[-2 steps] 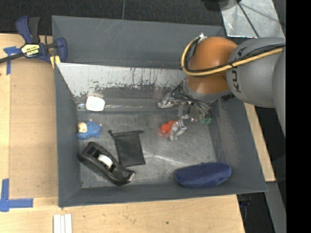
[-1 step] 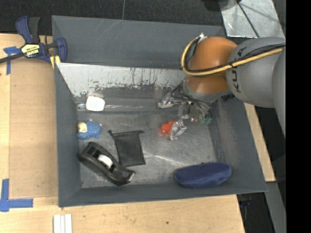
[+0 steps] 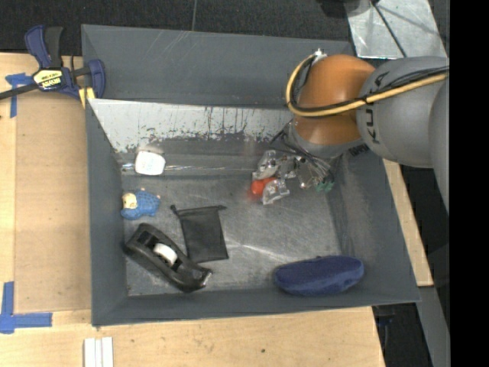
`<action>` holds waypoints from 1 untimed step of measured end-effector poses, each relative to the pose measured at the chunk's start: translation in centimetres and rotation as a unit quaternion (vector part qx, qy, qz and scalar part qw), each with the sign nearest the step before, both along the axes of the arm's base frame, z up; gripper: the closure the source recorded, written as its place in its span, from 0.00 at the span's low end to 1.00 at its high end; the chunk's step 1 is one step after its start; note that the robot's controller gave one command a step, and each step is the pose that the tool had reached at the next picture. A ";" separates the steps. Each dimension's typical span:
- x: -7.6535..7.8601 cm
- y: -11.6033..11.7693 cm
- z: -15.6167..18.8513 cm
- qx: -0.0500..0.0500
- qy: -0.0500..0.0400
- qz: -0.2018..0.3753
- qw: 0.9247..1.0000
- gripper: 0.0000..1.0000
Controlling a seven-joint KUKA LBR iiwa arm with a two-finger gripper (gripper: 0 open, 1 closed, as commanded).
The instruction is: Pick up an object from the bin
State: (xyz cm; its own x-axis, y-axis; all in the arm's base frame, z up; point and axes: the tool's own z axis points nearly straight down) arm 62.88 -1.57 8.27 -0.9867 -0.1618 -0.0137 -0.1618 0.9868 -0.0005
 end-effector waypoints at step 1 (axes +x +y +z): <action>0.2 -0.1 1.5 -0.001 0.002 -0.001 1.000 1.00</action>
Offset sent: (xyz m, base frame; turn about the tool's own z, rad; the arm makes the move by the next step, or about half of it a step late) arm 0.0001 -0.0001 0.0131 0.0000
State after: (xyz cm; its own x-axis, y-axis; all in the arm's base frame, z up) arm 63.08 -1.63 9.79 -0.9871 -0.1601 -0.0087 -0.1601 0.9871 -0.0009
